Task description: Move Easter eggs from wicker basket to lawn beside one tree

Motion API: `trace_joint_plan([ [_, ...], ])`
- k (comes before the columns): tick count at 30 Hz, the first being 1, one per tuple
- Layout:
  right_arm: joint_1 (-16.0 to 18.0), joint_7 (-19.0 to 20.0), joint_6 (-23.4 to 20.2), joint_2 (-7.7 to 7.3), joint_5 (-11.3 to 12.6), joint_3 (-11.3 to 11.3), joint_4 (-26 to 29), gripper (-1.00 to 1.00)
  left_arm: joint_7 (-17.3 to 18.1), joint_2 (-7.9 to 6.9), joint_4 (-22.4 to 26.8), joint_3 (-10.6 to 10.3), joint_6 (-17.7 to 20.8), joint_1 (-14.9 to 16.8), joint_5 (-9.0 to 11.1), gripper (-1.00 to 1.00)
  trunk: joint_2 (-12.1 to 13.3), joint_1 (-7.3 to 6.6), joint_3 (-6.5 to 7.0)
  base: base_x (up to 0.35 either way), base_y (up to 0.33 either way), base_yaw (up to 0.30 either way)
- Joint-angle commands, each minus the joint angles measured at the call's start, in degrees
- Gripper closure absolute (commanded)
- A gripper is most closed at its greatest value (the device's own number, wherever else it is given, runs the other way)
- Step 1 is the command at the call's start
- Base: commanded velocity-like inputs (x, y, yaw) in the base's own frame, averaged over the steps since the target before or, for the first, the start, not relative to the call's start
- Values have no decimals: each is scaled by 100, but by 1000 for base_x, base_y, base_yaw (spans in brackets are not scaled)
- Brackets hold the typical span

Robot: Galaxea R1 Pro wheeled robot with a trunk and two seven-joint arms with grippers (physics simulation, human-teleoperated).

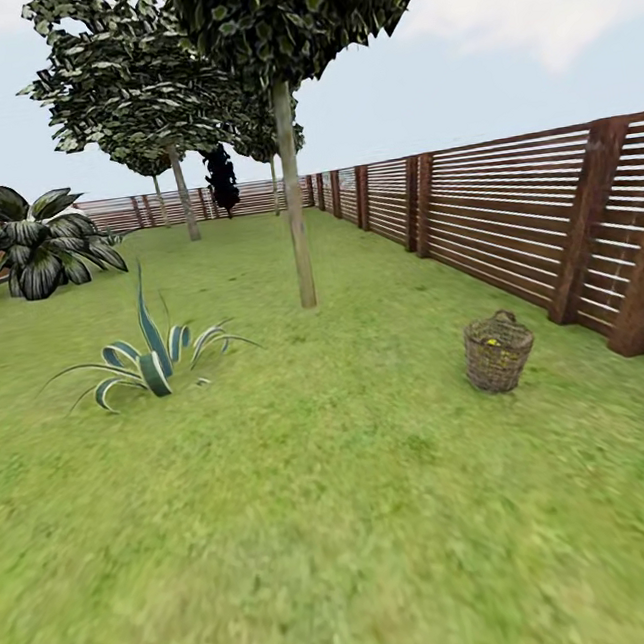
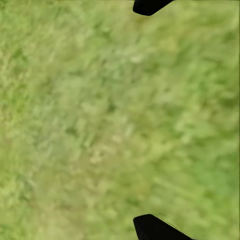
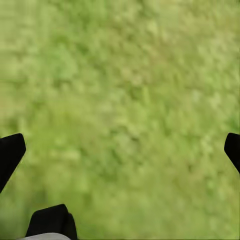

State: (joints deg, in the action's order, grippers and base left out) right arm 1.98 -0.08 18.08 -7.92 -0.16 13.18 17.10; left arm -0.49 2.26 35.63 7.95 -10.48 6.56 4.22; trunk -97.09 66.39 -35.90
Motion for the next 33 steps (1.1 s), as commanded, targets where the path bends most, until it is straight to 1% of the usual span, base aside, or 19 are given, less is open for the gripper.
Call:
trace_joint_plan([
  [1, 4, -1, 20, 1, -2, 11, -5, -100, 3, 3, -4, 5, -16, 3, 44, -100, -2, 3, -5, 307, 123, 0],
  [7, 4, -1, 20, 1, -2, 10, -5, -100, 1, 3, -4, 7, -16, 3, 44, -100, -2, 3, -5, 319, 54, 0],
  [33, 4, -1, 20, 1, -8, 16, 0, -100, 2, 3, -4, 5, -16, 3, 44, -100, -2, 3, -5, 331, 1, 0],
])
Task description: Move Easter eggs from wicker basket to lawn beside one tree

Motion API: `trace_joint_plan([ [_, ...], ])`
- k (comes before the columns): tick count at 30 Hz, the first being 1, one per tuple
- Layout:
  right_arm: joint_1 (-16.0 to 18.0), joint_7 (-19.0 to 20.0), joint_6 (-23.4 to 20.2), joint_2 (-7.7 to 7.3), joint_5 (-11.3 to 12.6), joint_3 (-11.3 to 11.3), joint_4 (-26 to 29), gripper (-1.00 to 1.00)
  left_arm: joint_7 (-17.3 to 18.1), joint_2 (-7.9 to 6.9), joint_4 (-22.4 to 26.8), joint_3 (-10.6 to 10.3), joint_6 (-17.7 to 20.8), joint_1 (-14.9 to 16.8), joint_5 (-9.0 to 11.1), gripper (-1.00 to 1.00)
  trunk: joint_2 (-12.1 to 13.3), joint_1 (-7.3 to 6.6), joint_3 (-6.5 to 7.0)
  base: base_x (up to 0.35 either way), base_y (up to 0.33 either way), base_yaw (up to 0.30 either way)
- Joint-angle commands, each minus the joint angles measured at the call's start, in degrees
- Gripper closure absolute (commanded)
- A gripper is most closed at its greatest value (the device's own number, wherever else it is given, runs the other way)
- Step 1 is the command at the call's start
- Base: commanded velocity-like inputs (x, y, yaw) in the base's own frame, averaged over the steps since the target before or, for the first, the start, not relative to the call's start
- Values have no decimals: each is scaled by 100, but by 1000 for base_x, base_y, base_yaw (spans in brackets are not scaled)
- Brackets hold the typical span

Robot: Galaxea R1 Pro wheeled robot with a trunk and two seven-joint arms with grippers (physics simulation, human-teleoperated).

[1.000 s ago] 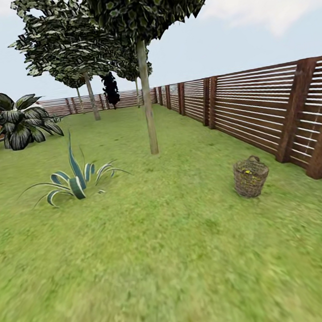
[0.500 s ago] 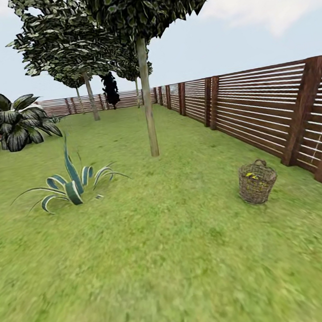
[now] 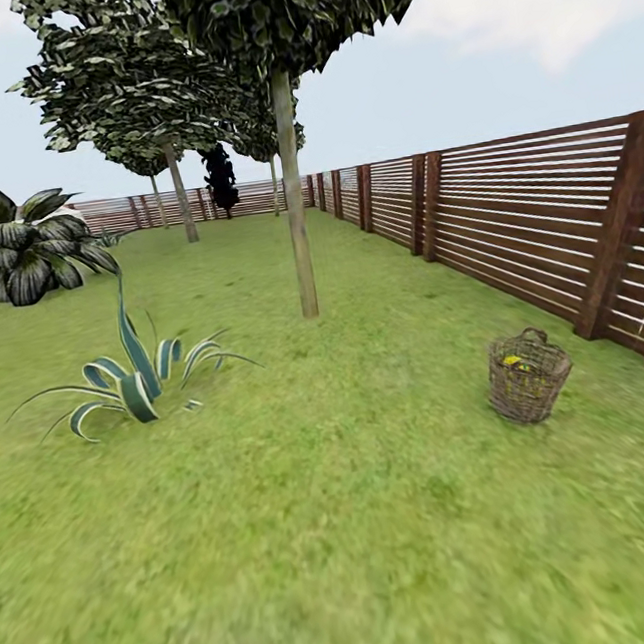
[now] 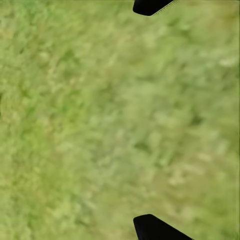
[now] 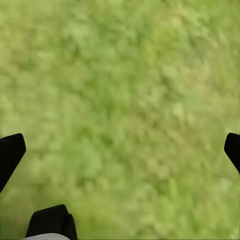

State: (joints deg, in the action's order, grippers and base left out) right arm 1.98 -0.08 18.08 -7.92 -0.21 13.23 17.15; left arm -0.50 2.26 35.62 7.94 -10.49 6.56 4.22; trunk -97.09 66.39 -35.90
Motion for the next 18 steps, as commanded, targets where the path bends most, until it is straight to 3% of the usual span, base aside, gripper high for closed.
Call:
trace_joint_plan([
  [1, 4, -1, 20, 1, -4, 8, -7, -100, 4, 3, -2, 6, -15, 3, 44, -100, -2, 3, -5, 331, 0, 0],
  [18, 4, -1, 20, 1, -6, 12, -2, -100, 2, 3, -2, 6, -15, 3, 44, -100, -2, 3, -5, 331, 0, -47],
])
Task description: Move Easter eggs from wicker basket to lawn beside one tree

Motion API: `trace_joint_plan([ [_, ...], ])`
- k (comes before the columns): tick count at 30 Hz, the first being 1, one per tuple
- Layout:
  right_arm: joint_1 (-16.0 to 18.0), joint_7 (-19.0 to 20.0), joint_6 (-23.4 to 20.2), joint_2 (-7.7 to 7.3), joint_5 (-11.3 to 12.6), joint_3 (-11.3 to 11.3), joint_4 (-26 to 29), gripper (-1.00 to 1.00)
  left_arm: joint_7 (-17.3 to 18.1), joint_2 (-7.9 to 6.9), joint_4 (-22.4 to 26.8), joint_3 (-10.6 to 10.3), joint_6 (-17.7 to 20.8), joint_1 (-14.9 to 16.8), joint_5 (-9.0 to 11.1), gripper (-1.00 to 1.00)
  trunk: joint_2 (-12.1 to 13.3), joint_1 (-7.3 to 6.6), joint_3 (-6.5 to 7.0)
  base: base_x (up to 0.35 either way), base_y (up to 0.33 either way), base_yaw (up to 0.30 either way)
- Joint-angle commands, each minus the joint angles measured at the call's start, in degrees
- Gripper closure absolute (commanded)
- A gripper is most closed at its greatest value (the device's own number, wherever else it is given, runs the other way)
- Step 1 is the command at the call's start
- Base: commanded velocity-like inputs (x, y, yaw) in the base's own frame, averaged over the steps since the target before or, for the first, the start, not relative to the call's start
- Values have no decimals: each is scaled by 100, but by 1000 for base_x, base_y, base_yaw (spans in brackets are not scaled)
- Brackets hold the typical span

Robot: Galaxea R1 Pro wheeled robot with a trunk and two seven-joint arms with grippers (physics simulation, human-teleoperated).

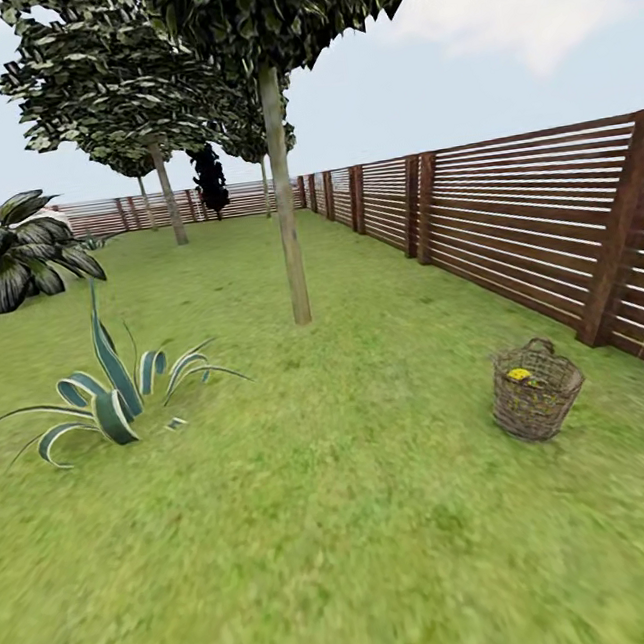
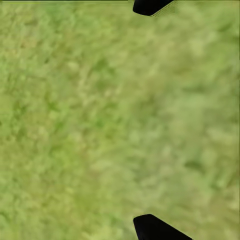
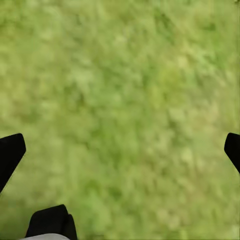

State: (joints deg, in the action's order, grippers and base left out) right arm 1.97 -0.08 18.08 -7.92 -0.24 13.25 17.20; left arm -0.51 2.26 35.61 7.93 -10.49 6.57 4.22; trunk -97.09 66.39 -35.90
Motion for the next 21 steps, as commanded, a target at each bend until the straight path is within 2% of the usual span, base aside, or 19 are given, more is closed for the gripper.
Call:
trace_joint_plan([
  [1, 5, -1, 20, 1, -3, 11, -6, -100, 3, 3, -2, 7, -15, 2, 44, -100, -2, 3, -5, 331, 0, -144],
  [6, 5, -1, 20, 1, -3, 11, -6, -100, 5, 3, -2, 6, -15, 2, 44, -100, -2, 3, -5, 331, 0, -127],
  [21, 5, -1, 20, 1, -3, 3, 15, -100, 5, 3, -2, 6, -15, 2, 44, -100, -2, 3, -5, 331, 0, -4],
])
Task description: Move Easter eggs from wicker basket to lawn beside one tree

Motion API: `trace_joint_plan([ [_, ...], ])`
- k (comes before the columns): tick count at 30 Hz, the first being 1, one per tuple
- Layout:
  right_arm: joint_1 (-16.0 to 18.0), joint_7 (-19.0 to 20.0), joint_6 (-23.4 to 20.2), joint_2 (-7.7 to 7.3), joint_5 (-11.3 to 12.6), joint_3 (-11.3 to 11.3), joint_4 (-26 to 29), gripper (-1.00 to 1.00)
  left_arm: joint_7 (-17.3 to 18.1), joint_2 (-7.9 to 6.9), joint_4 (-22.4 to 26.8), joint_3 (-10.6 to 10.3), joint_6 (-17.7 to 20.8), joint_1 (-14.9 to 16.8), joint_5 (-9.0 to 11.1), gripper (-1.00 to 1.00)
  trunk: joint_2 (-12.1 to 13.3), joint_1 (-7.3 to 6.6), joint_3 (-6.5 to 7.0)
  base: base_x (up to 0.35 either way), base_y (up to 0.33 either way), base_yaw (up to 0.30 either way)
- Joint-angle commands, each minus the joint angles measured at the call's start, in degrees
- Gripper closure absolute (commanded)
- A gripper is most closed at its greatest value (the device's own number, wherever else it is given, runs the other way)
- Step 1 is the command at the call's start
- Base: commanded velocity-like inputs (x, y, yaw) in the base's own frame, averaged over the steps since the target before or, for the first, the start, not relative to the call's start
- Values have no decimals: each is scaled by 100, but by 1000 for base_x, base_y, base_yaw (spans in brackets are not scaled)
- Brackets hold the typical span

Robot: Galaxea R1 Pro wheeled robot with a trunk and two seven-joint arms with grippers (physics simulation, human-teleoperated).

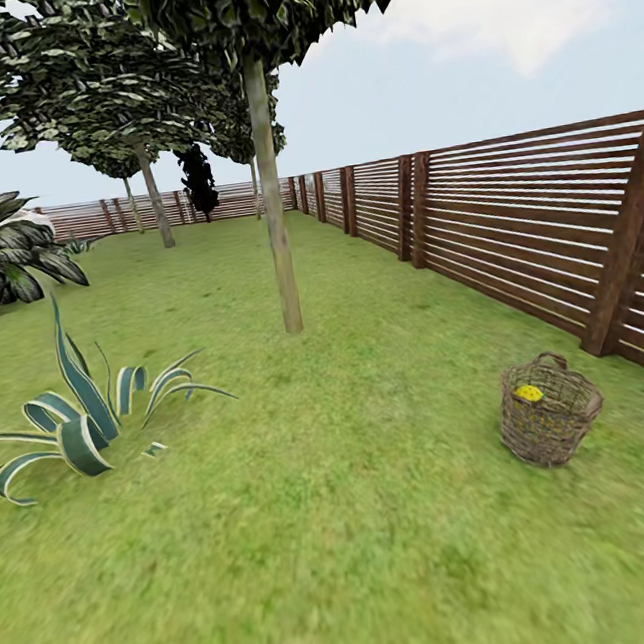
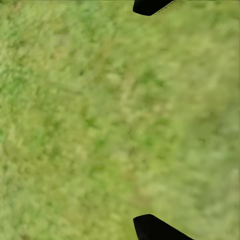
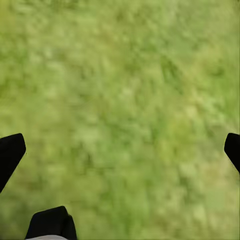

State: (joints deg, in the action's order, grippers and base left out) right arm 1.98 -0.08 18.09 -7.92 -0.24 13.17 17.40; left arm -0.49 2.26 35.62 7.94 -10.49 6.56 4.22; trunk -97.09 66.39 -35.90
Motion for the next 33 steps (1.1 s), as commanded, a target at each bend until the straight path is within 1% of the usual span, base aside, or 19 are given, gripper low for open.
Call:
trace_joint_plan([
  [1, 4, -1, 20, 1, -3, 11, -4, -100, 2, 3, -2, 6, -15, 3, 44, -100, -2, 3, -5, 331, 0, 0],
  [24, 4, -1, 20, 1, -3, 19, -22, -100, 4, 3, -2, 6, -15, 3, 44, -100, -2, 3, -5, 331, 0, 0],
  [33, 4, -1, 20, 1, -3, 22, -26, -100, 4, 3, -2, 6, -15, 3, 44, -100, -2, 3, -5, 331, 0, -63],
])
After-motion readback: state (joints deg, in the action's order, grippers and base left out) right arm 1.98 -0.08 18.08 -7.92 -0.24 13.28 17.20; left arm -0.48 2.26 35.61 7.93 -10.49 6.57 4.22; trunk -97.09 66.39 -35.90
